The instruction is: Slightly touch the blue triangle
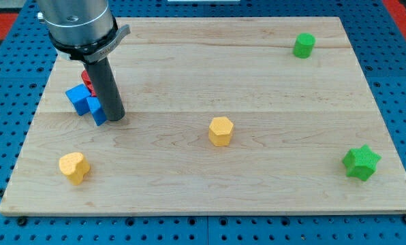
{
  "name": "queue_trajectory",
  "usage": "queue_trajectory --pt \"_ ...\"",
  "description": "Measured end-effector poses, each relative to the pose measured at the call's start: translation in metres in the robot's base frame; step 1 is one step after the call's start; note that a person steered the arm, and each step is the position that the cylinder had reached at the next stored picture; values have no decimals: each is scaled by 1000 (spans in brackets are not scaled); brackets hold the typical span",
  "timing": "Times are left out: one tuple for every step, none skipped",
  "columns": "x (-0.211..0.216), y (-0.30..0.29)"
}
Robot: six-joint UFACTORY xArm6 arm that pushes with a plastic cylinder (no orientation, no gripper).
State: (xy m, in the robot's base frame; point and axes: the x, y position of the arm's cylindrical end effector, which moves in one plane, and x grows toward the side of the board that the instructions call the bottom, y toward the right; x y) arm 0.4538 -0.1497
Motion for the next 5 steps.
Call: queue_trajectory --pt "0 0" --pt "0 -1" --pt "0 -1" --pt "12 14" --pt "21 16"
